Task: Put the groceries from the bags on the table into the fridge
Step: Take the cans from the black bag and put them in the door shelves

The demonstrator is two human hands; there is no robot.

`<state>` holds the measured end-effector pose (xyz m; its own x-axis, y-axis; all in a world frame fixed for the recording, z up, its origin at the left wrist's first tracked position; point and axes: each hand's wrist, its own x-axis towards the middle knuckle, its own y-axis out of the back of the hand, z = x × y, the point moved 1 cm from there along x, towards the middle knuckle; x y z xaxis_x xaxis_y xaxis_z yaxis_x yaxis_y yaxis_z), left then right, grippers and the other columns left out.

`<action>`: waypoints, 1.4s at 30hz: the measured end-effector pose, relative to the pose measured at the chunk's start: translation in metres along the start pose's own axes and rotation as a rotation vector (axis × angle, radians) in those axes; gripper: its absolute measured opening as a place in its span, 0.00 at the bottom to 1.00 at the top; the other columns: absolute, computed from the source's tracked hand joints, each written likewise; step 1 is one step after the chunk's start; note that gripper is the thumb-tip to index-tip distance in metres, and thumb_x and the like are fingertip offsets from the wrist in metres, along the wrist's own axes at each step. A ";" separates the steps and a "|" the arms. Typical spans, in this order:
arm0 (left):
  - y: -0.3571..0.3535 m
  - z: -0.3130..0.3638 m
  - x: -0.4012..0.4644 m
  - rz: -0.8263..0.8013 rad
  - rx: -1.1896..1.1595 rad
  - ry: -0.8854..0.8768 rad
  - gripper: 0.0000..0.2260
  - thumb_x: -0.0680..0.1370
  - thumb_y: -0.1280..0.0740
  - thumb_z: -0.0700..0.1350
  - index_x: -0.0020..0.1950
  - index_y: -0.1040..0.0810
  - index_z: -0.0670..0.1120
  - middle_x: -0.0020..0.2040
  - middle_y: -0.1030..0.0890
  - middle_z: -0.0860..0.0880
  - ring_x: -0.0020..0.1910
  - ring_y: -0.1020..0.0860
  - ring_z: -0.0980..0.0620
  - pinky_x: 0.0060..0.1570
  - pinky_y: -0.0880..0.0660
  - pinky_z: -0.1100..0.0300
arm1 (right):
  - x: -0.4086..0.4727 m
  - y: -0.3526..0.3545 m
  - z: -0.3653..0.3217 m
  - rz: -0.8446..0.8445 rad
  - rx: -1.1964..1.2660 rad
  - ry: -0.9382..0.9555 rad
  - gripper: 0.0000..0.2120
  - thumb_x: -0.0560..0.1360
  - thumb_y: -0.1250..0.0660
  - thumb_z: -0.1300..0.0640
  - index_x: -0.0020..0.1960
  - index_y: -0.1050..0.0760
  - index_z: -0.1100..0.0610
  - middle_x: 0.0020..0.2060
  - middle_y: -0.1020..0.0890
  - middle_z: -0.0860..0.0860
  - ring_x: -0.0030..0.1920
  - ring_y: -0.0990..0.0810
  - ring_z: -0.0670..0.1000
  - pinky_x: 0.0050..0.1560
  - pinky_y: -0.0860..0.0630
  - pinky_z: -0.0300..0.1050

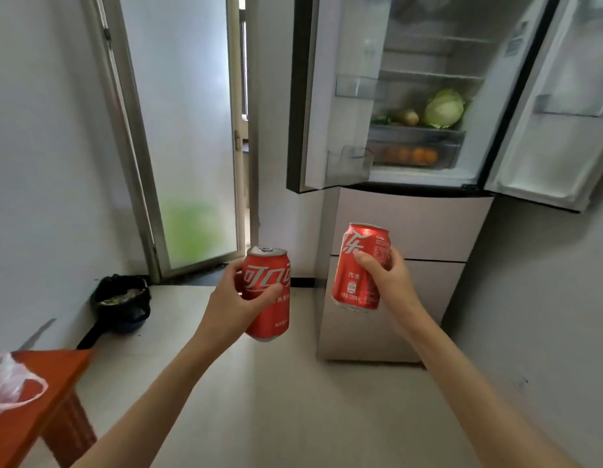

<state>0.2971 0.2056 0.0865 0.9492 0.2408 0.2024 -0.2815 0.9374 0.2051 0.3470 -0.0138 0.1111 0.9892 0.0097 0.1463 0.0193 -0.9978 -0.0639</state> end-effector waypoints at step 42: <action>-0.281 0.066 0.506 0.368 0.701 -0.026 0.29 0.53 0.29 0.62 0.50 0.23 0.51 0.45 0.20 0.50 0.43 0.20 0.54 0.44 0.21 0.53 | 0.593 0.100 -0.024 -0.462 -0.628 0.387 0.20 0.58 0.21 0.51 0.41 0.29 0.46 0.42 0.21 0.45 0.47 0.21 0.48 0.52 0.24 0.48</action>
<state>0.8471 0.0477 0.1942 0.7771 0.4902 0.3948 -0.6075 0.4200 0.6742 0.9317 -0.1095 0.2146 0.7808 0.5134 0.3560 0.2098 -0.7522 0.6246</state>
